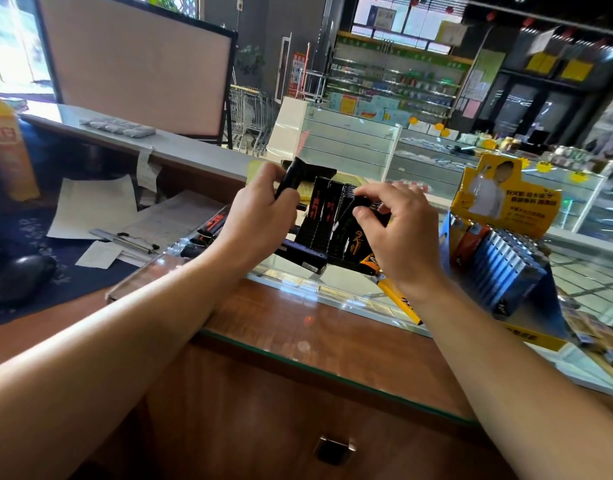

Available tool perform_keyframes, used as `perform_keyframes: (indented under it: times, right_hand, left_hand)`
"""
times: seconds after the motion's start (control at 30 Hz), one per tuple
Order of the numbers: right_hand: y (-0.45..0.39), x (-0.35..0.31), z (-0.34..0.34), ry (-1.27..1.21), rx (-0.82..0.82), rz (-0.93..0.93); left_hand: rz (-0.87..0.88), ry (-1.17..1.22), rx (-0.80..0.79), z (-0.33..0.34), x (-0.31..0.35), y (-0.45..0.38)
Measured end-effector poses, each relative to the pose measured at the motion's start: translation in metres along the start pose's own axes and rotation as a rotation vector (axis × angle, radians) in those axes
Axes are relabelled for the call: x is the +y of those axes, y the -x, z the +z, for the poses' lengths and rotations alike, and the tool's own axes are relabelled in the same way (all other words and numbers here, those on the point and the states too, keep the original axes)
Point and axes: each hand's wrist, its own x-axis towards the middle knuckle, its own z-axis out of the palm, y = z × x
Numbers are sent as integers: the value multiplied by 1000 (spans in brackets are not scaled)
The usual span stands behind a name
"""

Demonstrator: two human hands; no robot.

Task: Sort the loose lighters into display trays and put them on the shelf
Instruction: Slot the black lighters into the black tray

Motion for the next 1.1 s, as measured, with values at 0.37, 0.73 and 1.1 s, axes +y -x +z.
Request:
perform_keyframes:
  times: [0.37, 0.73, 1.1]
  right_hand:
    - [0, 9, 16, 275, 50, -97]
    - [2, 15, 15, 214, -83, -24]
    - [1, -12, 1, -171, 3, -80]
  left_hand:
    - [181, -122, 24, -2, -5, 2]
    - [140, -128, -3, -1, -7, 2]
    - [266, -43, -100, 5, 1, 11]
